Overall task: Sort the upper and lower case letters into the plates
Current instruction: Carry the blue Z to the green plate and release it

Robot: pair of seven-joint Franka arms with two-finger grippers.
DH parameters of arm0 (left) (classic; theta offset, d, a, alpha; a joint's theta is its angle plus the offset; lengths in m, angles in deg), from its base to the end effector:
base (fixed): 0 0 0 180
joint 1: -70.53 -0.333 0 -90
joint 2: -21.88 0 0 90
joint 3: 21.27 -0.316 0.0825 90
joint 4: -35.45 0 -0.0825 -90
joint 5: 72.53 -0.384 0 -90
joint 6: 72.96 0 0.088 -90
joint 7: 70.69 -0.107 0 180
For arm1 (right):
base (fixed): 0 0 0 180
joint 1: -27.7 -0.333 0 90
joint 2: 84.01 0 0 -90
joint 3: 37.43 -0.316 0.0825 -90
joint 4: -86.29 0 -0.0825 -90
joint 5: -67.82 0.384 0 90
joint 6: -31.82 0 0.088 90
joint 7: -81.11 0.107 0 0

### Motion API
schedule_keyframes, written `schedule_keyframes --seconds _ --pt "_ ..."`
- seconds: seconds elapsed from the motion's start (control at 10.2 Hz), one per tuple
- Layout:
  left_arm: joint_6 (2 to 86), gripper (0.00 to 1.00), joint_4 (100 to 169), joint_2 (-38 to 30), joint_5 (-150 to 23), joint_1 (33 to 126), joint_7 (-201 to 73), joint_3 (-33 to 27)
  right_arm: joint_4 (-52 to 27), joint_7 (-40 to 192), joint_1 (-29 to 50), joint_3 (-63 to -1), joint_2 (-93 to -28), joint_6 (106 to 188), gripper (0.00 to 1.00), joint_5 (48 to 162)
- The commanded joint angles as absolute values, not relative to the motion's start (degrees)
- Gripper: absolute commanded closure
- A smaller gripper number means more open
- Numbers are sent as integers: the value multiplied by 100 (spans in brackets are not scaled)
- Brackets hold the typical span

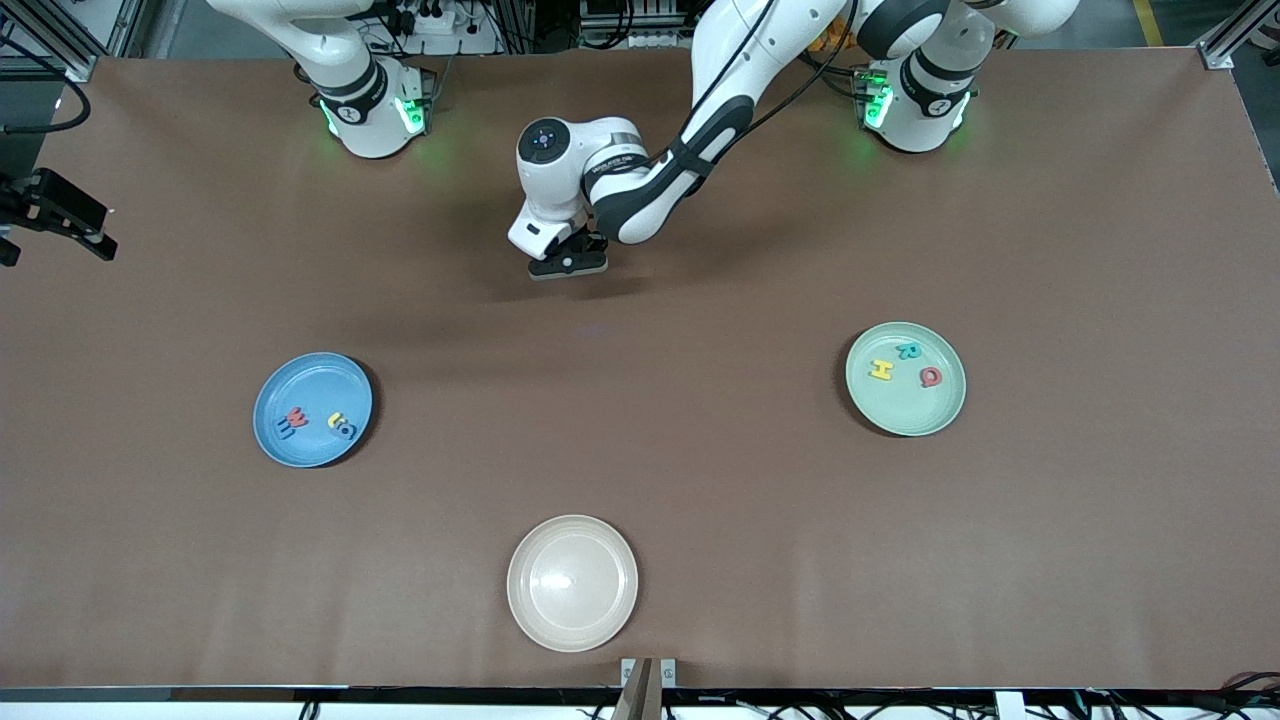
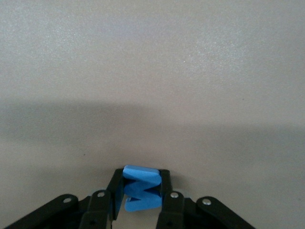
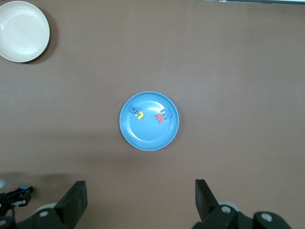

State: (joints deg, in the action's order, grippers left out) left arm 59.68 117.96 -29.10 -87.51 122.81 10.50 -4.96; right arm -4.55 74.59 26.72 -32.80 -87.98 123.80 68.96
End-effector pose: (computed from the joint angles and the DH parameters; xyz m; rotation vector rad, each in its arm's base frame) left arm 0.3041 -0.6567 0.1730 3.1014 0.2295 -0.0274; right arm 0.5355 -0.0338 0.6585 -3.1199 -0.0784 -0.1419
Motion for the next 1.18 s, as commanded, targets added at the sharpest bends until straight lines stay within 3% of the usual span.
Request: schedule_keyframes --seconds 0.0,0.79,1.08 --pt "5634 87 11842 -2858 -8597 12091 703 -527 -196 7619 2673 -3215 -8647 12173 0 7124" --pt "3025 86 11946 -1804 -8096 9640 -4127 -518 59 7760 2709 -3171 -8445 11953 0 6922" --pt "2864 86 12385 -1461 -8131 8358 -6150 -510 147 7760 2700 -3180 -8427 11953 0 6879"
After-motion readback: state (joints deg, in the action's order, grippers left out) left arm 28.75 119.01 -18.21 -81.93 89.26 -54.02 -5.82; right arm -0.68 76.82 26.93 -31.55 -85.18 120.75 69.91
